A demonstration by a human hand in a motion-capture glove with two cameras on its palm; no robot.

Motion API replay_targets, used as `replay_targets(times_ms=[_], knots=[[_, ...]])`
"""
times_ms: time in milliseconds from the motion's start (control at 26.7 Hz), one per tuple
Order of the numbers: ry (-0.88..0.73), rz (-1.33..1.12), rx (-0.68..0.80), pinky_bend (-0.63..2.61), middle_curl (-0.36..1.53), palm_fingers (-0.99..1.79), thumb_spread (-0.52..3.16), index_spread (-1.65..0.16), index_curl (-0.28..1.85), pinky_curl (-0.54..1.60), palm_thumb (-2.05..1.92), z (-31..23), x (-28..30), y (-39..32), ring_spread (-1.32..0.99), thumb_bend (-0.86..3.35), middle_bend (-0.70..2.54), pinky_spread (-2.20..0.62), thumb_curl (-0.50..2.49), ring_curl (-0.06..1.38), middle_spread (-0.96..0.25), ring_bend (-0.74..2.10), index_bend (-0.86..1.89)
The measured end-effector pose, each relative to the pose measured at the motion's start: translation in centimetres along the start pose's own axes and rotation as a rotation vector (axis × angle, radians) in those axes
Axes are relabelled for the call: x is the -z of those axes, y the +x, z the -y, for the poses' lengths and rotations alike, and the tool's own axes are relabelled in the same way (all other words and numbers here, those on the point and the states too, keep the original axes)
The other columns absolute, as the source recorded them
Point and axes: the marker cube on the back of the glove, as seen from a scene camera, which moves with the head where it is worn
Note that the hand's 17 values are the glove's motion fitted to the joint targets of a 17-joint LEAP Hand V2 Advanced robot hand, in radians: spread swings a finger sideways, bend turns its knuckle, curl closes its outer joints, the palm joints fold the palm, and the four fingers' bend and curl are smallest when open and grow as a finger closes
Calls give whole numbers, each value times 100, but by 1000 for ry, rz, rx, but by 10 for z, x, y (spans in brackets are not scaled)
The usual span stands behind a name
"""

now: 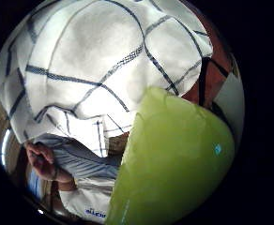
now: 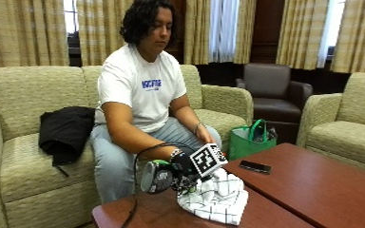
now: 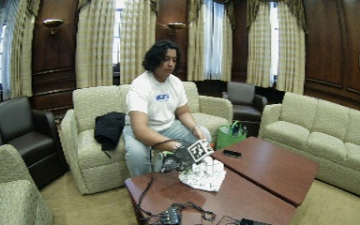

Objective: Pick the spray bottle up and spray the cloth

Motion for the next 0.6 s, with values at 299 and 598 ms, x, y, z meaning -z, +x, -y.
replay_targets(times_ms=[299,598], knots=[[-3,25,-1,42,56,138,26,-24,59,39,91,-1,4,4,-24,-3,71,-31,80,48,-18,68,38],[184,253,102,42,55,137,27,-25,59,38,91,-32,51,10,-24,-3,71,-31,80,48,-18,68,38]])
